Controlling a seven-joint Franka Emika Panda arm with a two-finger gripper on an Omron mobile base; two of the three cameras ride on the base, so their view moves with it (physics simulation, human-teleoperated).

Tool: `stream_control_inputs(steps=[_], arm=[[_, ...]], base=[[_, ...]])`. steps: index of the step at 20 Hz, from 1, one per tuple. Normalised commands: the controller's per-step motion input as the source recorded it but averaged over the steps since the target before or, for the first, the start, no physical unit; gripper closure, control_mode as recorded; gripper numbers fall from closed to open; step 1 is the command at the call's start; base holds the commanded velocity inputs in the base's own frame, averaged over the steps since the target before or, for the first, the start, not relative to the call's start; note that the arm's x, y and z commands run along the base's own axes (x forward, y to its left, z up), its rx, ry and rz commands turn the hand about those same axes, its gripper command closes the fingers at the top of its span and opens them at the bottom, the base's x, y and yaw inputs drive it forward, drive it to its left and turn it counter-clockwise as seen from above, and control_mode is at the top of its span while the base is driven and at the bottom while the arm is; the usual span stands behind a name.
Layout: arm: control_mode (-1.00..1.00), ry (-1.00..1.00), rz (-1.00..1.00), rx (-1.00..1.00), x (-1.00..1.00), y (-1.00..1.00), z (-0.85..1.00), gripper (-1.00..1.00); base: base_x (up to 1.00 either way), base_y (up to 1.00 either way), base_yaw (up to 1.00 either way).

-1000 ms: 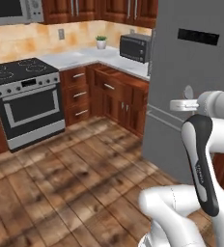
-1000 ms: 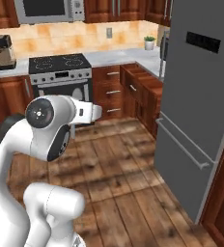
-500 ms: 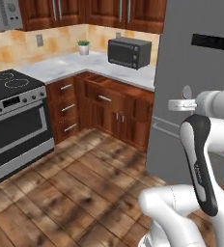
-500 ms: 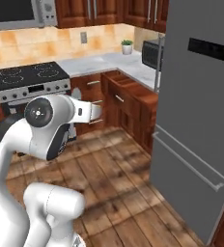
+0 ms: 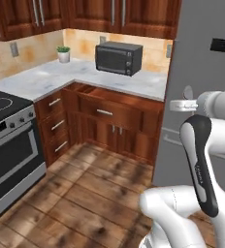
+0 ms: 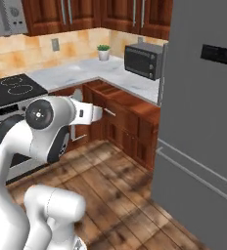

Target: Pick up the metallic utensils from the counter and place them in the open drawer. Make sure not to pick up any wooden utensils.

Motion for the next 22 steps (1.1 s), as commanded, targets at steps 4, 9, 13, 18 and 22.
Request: stream_control_inputs(steps=[4,9,13,18,22], arm=[[1.00,0.00,0.00,0.00,0.00,0.00,0.00,1.00],[1.00,0.00,0.00,0.00,0.00,0.00,0.00,1.00],[1.00,0.00,0.00,0.00,0.00,0.00,0.00,1.00],[1.00,0.00,0.00,0.00,0.00,0.00,0.00,1.00],[1.00,0.00,0.00,0.00,0.00,0.00,0.00,1.00]], base=[[1.00,0.50,-0.24],[1.00,0.03,-0.36],[1.00,0.26,-0.31],[0.99,0.68,-0.28],[0.81,0.27,-0.29]])
